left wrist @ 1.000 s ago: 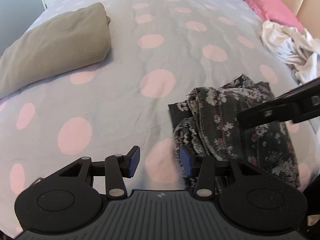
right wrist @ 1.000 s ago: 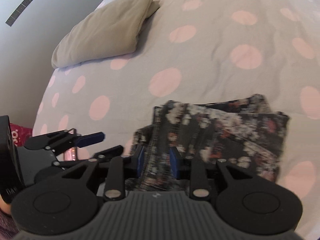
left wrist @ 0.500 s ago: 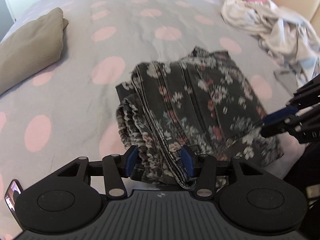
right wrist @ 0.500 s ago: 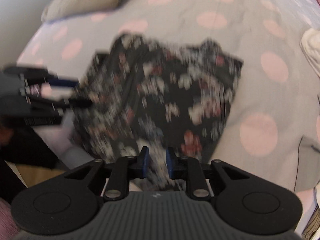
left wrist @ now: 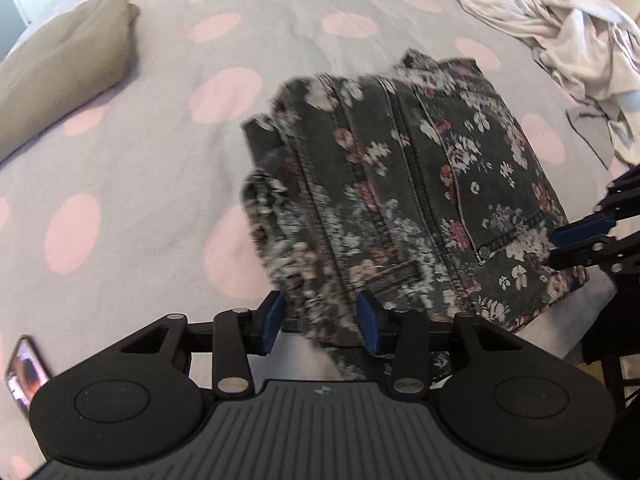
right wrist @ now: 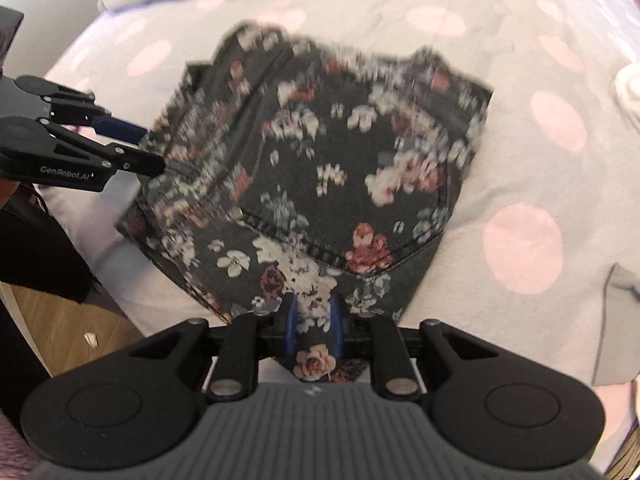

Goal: Fold clothes

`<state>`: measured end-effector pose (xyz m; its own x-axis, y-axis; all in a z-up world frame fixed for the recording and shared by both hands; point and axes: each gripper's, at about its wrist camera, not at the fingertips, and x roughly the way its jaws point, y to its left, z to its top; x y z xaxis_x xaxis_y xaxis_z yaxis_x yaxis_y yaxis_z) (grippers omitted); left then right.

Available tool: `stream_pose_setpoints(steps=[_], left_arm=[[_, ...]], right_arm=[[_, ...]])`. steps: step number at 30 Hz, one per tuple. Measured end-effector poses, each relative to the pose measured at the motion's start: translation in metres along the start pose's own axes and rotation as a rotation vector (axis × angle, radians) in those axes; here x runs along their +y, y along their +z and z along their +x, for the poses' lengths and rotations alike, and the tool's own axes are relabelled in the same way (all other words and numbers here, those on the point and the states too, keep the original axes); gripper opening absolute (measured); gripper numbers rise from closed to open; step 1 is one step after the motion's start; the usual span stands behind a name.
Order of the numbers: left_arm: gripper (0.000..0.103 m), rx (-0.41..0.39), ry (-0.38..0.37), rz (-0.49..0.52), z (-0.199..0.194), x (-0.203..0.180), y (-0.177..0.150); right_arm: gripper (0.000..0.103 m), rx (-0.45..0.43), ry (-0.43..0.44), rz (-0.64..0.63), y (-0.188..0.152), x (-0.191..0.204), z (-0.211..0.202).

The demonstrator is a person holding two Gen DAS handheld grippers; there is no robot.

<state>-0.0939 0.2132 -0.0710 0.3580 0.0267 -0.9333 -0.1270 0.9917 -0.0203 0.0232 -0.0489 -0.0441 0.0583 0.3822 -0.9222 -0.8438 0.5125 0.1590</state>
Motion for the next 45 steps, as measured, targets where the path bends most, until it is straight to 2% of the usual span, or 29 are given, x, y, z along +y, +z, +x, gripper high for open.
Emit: stream_pose_setpoints(steps=[5,8,11,13,16,21,28,30,32,37,39,40,41,42,43,45], left_arm=[[0.039,-0.128,-0.084,-0.102,-0.024,0.02,0.02],[0.039,-0.185,-0.067,-0.124,-0.021,0.018,0.039],[0.039,-0.221,-0.093,-0.145,-0.011,0.013,0.058],[0.039,-0.241,-0.113,-0.14,-0.003,0.006,0.071],[0.039,-0.265,-0.098,-0.124,0.009,-0.002,0.085],[0.034,-0.198,-0.069,-0.169,0.034,0.004,0.094],[0.03,-0.099,-0.06,-0.154,0.058,0.01,0.089],[0.027,-0.091,-0.051,-0.145,0.062,0.01,0.088],[0.018,-0.09,-0.047,-0.152,0.063,0.013,0.088],[0.018,-0.129,-0.055,-0.149,0.051,0.014,0.084],[0.022,-0.159,-0.062,-0.16,0.041,0.016,0.08],[0.032,-0.179,-0.063,-0.178,0.034,0.019,0.077],[0.054,-0.199,-0.064,-0.196,0.027,0.023,0.073],[0.062,-0.225,-0.048,-0.209,0.019,0.026,0.069],[0.066,-0.251,-0.026,-0.212,0.013,0.029,0.063],[0.066,-0.265,-0.019,-0.22,0.006,0.036,0.053]], right_arm=[[0.021,-0.123,-0.053,0.075,0.014,-0.02,-0.018],[0.021,-0.185,-0.101,0.127,0.026,-0.033,-0.024],[0.02,-0.211,-0.136,0.199,0.042,-0.049,-0.02],[0.02,-0.229,-0.126,0.237,0.053,-0.054,-0.014],[0.02,-0.254,-0.107,0.24,0.069,-0.059,-0.008],[0.02,-0.216,-0.079,0.203,0.09,-0.055,0.017],[0.02,-0.145,-0.068,0.178,0.101,-0.057,0.048],[0.02,-0.136,-0.082,0.14,0.101,-0.054,0.053],[0.019,-0.132,-0.092,0.121,0.101,-0.052,0.057],[0.02,-0.153,-0.103,0.141,0.099,-0.049,0.05],[0.021,-0.174,-0.104,0.148,0.096,-0.047,0.043],[0.021,-0.186,-0.1,0.158,0.095,-0.048,0.038],[0.024,-0.201,-0.098,0.171,0.092,-0.049,0.032],[0.03,-0.217,-0.097,0.187,0.089,-0.051,0.026],[0.034,-0.23,-0.094,0.204,0.086,-0.054,0.021],[0.041,-0.238,-0.093,0.242,0.081,-0.061,0.014]])
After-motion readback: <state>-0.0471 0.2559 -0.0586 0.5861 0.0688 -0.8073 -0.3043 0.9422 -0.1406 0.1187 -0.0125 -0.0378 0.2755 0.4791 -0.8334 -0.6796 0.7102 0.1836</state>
